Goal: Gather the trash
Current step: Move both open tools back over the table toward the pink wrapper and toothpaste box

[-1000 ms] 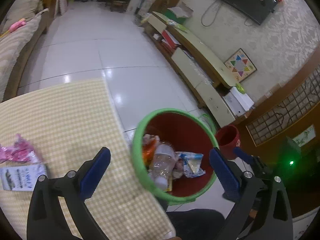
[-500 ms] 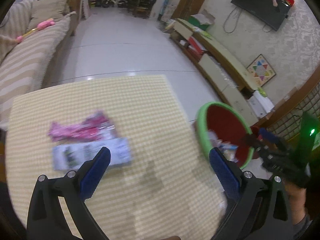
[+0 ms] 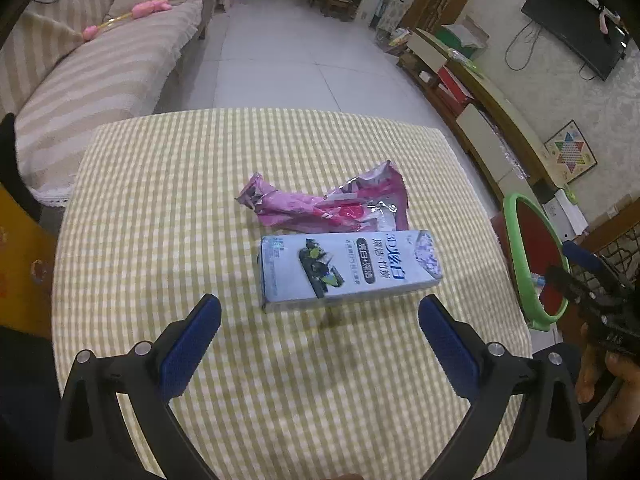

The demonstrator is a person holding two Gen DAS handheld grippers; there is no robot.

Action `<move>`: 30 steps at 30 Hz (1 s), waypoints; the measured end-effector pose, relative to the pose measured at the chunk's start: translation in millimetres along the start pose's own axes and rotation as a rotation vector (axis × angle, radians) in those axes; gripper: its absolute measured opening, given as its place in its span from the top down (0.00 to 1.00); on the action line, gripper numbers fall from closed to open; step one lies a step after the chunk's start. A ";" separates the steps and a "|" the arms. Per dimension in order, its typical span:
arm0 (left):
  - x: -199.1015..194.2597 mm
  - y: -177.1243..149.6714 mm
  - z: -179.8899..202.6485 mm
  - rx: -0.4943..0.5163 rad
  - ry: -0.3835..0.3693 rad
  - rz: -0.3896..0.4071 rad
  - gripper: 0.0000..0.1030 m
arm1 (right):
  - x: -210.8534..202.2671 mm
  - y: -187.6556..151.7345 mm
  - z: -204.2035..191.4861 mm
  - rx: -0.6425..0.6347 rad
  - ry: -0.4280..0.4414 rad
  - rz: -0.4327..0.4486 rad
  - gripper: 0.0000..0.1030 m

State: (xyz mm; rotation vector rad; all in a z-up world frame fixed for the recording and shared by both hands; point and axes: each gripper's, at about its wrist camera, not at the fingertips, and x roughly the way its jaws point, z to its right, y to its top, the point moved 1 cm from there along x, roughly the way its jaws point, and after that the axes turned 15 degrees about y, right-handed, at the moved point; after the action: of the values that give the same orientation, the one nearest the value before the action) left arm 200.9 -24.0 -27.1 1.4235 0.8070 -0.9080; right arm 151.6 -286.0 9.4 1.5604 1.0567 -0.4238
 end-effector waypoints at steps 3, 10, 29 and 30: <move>11.8 4.7 7.3 0.090 -0.014 0.016 0.08 | 9.3 2.1 -4.7 0.001 0.008 -0.012 0.05; 39.5 26.7 27.5 0.326 -0.008 0.020 0.08 | 20.8 -2.2 6.9 0.030 -0.002 -0.041 0.05; 48.8 -16.5 82.9 0.644 -0.140 -0.047 0.09 | 16.2 -0.3 21.9 0.066 -0.015 -0.034 0.05; 47.7 -18.9 87.6 0.624 -0.124 -0.034 0.09 | 15.0 0.3 20.1 0.064 -0.012 -0.031 0.05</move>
State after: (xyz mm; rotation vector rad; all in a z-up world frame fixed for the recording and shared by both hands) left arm 200.0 -112.2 -77.4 1.8654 0.4676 -1.3335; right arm 165.2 -298.5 -7.4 1.5979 1.0676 -0.4919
